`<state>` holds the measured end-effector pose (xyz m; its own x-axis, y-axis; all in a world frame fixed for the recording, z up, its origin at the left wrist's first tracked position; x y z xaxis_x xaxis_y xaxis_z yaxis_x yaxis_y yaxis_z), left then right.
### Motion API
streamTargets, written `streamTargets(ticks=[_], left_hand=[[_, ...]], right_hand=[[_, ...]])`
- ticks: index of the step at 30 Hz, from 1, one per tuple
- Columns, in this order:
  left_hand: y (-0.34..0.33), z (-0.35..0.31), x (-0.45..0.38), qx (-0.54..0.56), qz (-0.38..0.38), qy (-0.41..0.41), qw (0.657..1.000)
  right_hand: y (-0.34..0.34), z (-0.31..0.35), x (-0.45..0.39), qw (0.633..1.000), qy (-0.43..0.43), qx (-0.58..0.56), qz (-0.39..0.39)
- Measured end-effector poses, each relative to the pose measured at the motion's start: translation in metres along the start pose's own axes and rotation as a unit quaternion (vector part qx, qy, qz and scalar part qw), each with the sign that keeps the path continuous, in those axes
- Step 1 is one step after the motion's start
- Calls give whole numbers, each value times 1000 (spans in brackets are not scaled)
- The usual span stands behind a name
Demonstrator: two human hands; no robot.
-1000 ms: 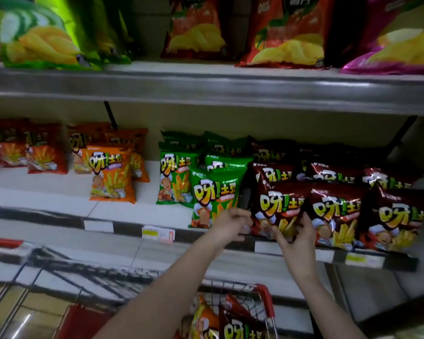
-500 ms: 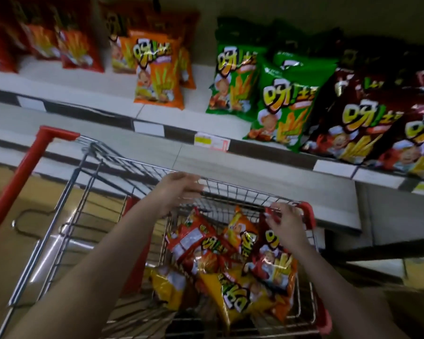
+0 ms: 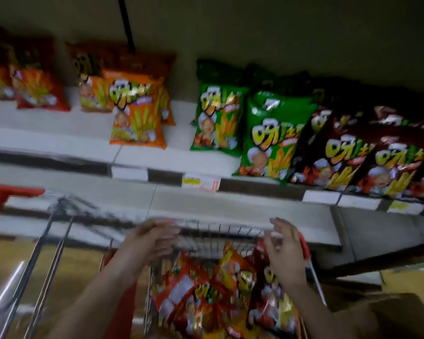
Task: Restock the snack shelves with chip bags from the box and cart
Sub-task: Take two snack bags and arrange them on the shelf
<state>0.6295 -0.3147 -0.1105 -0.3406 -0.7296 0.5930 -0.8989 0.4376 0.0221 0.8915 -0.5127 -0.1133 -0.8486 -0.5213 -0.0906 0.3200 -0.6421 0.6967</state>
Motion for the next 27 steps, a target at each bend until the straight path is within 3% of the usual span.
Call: streamTargets(ticks=[2, 4, 6, 10, 16, 27], left_hand=[[-30, -59, -2, -1, 47, -65, 997], [-58, -113, -5, -17, 65, -127, 990], [-89, -154, -10, -42, 76, -176, 981], [-145, -210, -20, -125, 45, -273, 953], [-197, -198, -65, -329, 16, -258, 908], [-209, -197, -77, -413, -15, -272, 869]], right_hand=[[39, 45, -38, 991, 12, -91, -99], [65, 73, -77, 980, 1, -146, -134], [75, 86, -111, 977, -24, -175, -121], [57, 94, -156, 980, -37, -196, 11], [38, 89, -192, 967, -59, -232, 87], [-13, 85, -208, 946, -117, -265, 148]])
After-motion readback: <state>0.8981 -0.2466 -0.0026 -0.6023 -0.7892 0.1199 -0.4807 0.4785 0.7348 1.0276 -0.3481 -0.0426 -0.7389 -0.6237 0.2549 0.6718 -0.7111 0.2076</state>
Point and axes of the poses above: each hand's wrist, its own x-axis away from the middle knuckle, its own y-axis out of the back of the hand, z = x × y, the point moved 10 cm from there along -x, towards the middle knuckle, and after that the axes turned 7 degrees about -z, right-handed, at the moved point
